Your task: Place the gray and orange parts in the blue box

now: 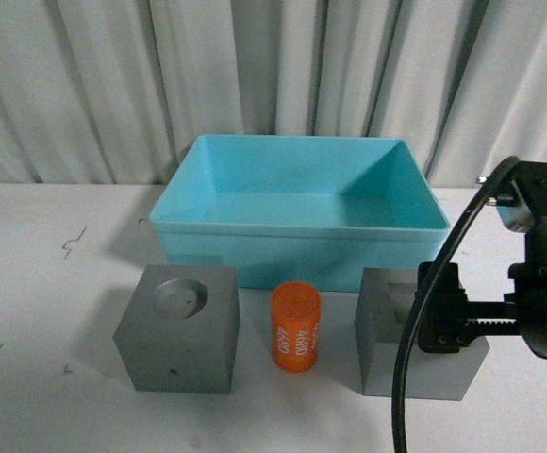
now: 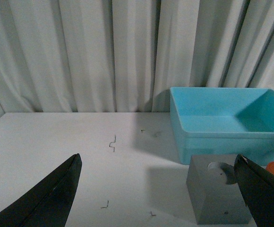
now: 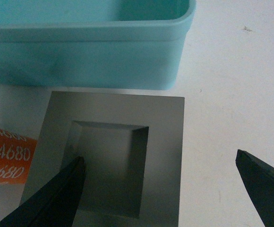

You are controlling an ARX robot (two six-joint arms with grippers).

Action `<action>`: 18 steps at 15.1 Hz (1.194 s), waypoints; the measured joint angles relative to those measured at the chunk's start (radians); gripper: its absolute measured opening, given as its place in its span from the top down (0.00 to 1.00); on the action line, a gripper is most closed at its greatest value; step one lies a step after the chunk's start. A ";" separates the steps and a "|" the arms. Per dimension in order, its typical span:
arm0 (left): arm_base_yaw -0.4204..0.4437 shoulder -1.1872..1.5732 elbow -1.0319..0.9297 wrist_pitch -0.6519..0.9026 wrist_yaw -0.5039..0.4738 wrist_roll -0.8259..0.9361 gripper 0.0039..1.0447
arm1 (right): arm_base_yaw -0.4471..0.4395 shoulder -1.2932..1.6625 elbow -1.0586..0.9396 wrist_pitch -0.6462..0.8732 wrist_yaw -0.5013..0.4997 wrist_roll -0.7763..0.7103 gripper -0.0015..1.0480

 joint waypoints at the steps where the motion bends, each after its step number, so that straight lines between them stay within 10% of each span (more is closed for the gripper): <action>1: 0.000 0.000 0.000 0.000 0.000 0.000 0.06 | 0.005 0.015 0.011 -0.001 0.008 0.008 0.06; 4: 0.000 0.000 0.000 0.000 0.000 0.000 0.06 | 0.016 0.051 0.031 -0.018 0.031 0.035 0.09; 10: 0.000 0.000 0.000 0.000 0.000 0.000 0.06 | 0.022 0.071 0.033 0.003 0.058 0.072 0.81; 18: 0.000 0.000 0.000 0.000 0.000 0.000 0.06 | 0.023 -0.341 0.102 -0.189 0.012 0.062 0.82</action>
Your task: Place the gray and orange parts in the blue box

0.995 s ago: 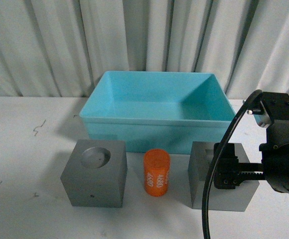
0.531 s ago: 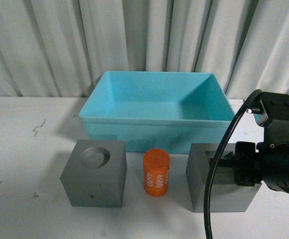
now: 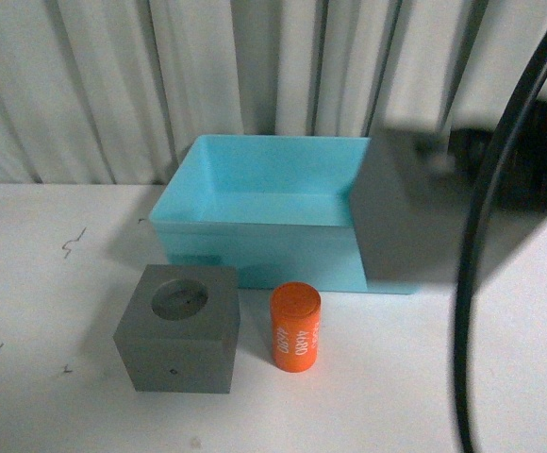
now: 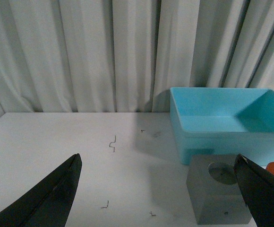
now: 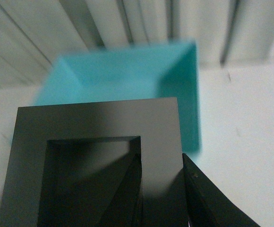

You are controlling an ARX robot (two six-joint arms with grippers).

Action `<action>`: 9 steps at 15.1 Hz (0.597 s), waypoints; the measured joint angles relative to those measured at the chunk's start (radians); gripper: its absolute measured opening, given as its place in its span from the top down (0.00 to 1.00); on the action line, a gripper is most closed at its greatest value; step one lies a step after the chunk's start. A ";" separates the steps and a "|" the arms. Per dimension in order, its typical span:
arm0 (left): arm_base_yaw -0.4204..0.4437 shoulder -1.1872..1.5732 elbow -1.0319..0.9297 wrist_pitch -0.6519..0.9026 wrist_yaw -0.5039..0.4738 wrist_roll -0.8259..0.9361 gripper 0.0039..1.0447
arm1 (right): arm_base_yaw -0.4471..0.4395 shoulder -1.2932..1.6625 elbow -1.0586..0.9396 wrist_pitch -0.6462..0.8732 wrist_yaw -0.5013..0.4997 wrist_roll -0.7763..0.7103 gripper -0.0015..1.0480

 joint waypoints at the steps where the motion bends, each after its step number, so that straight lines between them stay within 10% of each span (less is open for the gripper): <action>1: 0.000 0.000 0.000 0.000 0.000 0.000 0.06 | -0.011 -0.012 0.081 0.034 -0.016 -0.009 0.82; 9: 0.000 0.000 0.000 0.000 0.000 0.000 0.06 | -0.062 0.587 0.637 0.071 -0.021 -0.026 0.82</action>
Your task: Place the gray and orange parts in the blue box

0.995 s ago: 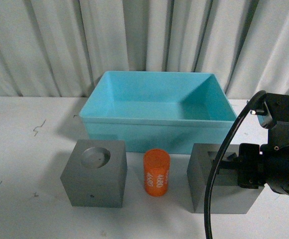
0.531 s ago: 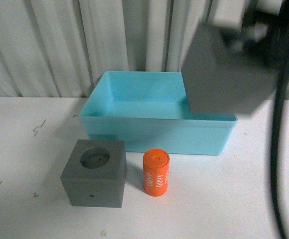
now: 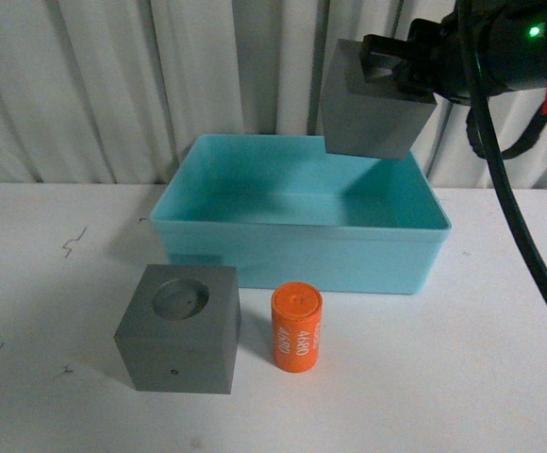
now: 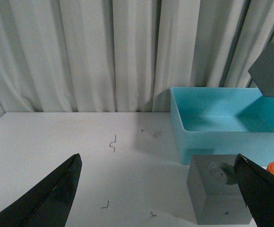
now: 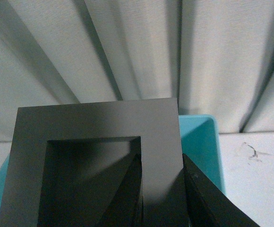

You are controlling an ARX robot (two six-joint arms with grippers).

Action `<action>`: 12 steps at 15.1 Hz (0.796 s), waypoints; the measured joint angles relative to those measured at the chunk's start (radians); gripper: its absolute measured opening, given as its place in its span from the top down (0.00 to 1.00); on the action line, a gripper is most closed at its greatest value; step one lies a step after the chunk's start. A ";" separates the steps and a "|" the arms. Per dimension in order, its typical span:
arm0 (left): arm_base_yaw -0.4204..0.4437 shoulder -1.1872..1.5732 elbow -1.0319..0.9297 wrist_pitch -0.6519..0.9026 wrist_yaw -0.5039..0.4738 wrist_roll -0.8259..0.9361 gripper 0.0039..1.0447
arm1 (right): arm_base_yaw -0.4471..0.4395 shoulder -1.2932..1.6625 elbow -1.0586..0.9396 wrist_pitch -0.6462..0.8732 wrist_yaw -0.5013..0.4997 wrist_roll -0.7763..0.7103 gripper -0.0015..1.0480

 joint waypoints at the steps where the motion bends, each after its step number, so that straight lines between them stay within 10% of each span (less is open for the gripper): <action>1: 0.000 0.000 0.000 0.000 0.000 0.000 0.06 | 0.009 0.061 0.069 -0.026 0.017 0.016 0.82; 8: 0.000 0.000 0.000 0.000 0.000 0.000 0.06 | 0.022 0.256 0.183 -0.139 0.119 0.074 0.81; 12: 0.000 0.000 0.000 0.000 0.000 0.000 0.06 | 0.025 0.234 0.159 -0.098 0.143 0.080 0.28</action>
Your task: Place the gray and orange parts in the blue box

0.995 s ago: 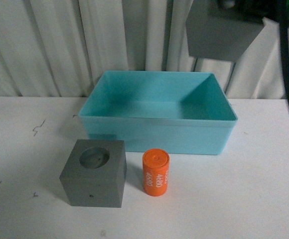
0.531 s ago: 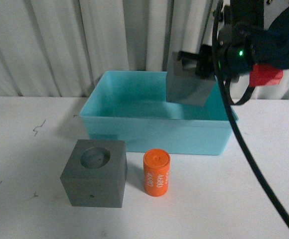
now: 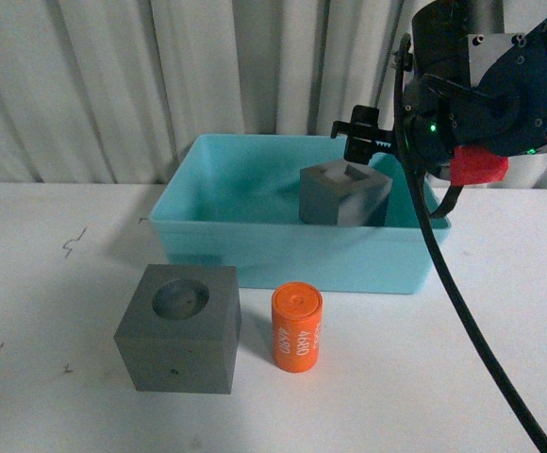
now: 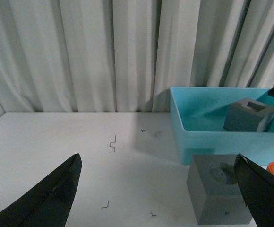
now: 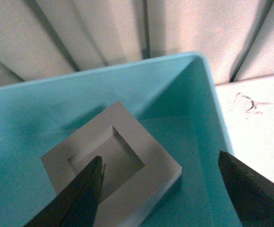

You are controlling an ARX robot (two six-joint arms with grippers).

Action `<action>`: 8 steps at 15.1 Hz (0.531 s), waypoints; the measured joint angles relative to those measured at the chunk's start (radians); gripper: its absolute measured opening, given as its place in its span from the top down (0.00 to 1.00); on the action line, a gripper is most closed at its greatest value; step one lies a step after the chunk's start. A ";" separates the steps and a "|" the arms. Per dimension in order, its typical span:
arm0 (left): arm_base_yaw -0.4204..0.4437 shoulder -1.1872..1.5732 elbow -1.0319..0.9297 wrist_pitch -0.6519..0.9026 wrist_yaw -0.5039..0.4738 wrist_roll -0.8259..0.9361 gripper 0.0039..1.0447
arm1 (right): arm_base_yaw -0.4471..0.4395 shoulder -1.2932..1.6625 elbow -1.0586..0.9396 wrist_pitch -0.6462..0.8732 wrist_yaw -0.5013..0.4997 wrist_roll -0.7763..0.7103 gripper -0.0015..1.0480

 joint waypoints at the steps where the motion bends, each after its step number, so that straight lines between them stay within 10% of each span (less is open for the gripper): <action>1: 0.000 0.000 0.000 0.000 0.000 0.000 0.06 | -0.011 -0.068 -0.079 0.066 0.012 0.000 0.12; 4: 0.000 0.000 0.000 0.000 0.000 0.000 0.06 | -0.098 -0.567 -0.457 0.157 0.012 0.038 0.06; 7: 0.000 0.000 0.000 0.000 0.000 0.000 0.06 | -0.154 -1.125 -0.975 -0.079 0.031 0.143 0.06; 8: 0.000 0.000 0.000 0.000 0.000 0.000 0.06 | -0.166 -1.131 -1.028 0.147 -0.024 0.084 0.13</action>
